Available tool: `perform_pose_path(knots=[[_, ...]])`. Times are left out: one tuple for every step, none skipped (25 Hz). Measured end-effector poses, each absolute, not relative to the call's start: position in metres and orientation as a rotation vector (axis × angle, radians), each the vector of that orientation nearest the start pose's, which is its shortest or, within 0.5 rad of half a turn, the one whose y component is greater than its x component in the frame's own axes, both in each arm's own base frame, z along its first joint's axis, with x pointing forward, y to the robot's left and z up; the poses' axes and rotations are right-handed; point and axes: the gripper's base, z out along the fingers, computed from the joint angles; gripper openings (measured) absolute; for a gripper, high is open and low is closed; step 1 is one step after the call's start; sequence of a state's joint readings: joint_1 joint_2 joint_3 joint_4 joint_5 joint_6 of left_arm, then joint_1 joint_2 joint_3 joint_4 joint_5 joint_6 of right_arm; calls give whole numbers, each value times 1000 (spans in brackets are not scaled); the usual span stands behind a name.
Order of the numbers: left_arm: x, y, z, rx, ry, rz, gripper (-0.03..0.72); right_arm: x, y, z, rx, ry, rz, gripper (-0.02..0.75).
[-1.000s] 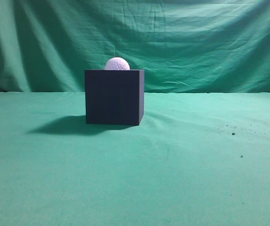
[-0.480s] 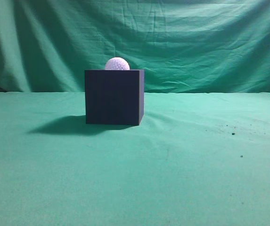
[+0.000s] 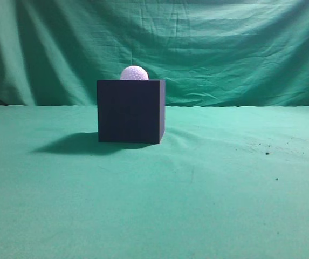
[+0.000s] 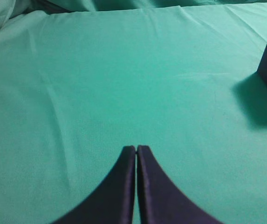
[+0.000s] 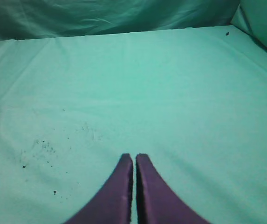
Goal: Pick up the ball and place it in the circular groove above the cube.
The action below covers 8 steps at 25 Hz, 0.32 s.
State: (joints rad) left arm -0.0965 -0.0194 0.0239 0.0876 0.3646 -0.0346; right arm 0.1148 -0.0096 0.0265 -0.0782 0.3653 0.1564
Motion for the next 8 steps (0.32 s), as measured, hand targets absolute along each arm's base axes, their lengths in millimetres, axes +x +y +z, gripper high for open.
perform_pose_path(knots=[[52, -2, 173, 111, 1848, -5, 0, 53, 4, 172, -12, 1867, 110, 0], [52, -2, 173, 111, 1848, -5, 0, 53, 4, 172, -12, 1869, 110, 0], [52, -2, 173, 111, 1848, -5, 0, 53, 4, 172, -12, 1869, 110, 0], [52, -2, 173, 111, 1848, -5, 0, 53, 3, 172, -11, 1871, 109, 0], [52, -2, 173, 111, 1848, -5, 0, 53, 3, 172, -11, 1871, 109, 0], [52, -2, 173, 111, 1848, -5, 0, 53, 3, 172, -11, 1872, 109, 0], [52, -2, 173, 111, 1848, -5, 0, 53, 3, 172, -12, 1872, 109, 0], [52, -2, 173, 111, 1848, -5, 0, 53, 3, 172, -12, 1872, 109, 0]])
